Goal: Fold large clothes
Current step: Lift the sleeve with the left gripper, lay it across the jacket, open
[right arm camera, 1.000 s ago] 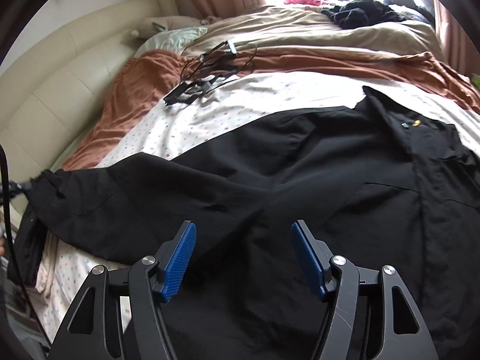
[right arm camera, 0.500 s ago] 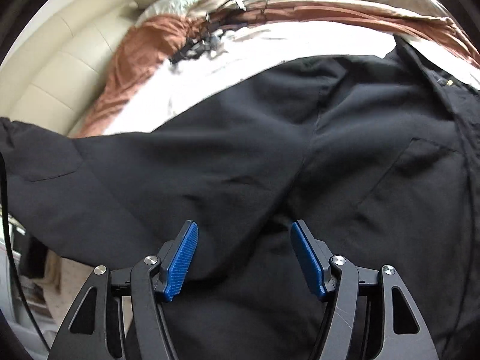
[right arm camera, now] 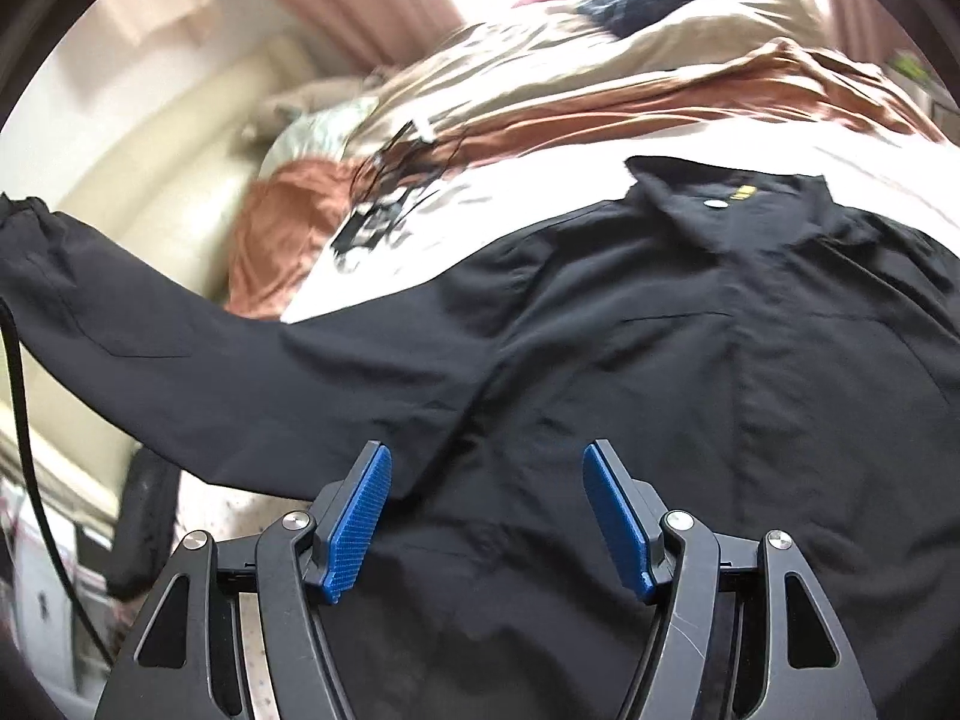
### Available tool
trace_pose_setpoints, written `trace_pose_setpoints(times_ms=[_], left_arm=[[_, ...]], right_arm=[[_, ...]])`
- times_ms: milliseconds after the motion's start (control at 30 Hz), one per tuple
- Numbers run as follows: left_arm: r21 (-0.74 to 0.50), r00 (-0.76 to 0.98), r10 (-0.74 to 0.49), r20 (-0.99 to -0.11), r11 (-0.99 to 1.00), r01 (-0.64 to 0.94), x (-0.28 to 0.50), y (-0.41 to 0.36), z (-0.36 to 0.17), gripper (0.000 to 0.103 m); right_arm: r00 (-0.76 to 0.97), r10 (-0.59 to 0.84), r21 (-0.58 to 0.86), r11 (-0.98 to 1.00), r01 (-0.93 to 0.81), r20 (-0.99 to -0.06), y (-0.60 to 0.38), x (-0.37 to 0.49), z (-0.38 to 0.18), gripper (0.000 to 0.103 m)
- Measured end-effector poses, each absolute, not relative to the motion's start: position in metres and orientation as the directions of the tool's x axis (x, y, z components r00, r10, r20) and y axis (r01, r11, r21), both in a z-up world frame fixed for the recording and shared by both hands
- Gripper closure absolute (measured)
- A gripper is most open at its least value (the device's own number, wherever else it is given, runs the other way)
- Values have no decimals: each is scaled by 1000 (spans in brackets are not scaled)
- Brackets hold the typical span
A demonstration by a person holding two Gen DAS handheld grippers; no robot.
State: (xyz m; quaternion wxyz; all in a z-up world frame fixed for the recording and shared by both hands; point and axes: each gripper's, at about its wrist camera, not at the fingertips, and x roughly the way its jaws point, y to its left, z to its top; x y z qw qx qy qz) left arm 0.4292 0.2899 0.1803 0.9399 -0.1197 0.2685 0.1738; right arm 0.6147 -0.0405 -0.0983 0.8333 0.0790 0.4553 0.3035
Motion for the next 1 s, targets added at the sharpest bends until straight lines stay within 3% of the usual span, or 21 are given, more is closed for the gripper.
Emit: trace_pose_setpoints(times_ms=[200,333,1000], left_arm=[[-125,826,178,-535,950,-286,457,229,198,98],[-109,834,129,-537,969,-220,476,192,203,98],[-154,770,-198,-607,979,131,581,3,169,99]], right_arm=[[478,565,442,825,-352,-673,-105,600,-80,35],[544,537,452,842,-295,-645,-146,594,-69,26],[679,481,620,783,-49,-554,-288,612,-60,26]])
